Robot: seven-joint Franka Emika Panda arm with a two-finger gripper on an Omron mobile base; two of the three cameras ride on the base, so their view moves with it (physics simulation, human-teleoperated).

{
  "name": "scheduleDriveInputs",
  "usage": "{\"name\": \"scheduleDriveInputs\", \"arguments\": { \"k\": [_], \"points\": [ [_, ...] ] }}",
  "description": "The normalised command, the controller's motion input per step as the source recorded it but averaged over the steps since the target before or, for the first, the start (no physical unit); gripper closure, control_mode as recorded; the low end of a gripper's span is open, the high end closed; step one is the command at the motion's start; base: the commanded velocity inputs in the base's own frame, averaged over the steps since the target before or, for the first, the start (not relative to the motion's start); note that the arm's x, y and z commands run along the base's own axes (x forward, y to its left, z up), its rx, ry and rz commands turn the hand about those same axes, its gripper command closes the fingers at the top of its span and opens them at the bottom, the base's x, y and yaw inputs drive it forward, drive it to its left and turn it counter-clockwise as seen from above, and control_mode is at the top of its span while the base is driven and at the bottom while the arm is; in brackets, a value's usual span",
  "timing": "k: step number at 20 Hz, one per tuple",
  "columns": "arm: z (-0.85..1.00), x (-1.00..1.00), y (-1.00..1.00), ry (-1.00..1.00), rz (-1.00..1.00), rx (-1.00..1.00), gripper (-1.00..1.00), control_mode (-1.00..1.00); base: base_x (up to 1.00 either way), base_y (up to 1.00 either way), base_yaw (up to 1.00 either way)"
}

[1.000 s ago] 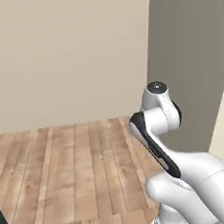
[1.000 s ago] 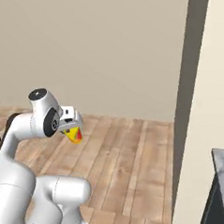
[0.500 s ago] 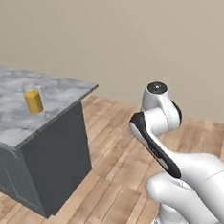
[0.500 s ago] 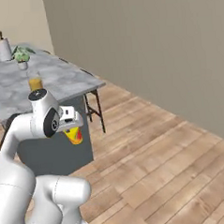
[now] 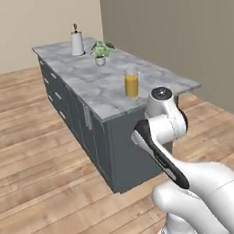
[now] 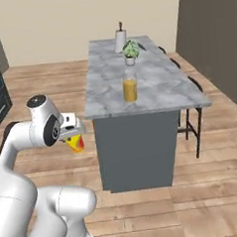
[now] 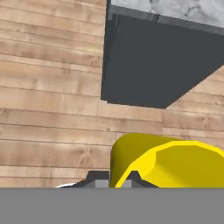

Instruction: Place the pitcher and cup on the dining counter for serving.

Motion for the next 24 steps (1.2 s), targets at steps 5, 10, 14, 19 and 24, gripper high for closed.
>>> {"name": "scheduleDriveInputs", "arguments": {
  "k": [5,10,14,19,24],
  "points": [
    [0.00,0.00,0.00,0.00,0.00,0.00,1.00,1.00,0.72,1.00,0.38],
    [0.00,0.00,0.00,0.00,0.00,0.00,1.00,1.00,0.99,1.00,-0.07],
    [0.00,0.00,0.00,0.00,0.00,0.00,1.00,1.00,1.00,0.82,-0.18],
    [0.00,0.00,0.00,0.00,0.00,0.00,1.00,1.00,0.99,0.51,-0.44],
    [0.00,0.00,0.00,0.00,0.00,0.00,1.00,1.00,0.71,0.25,-0.67]
  ]
}}
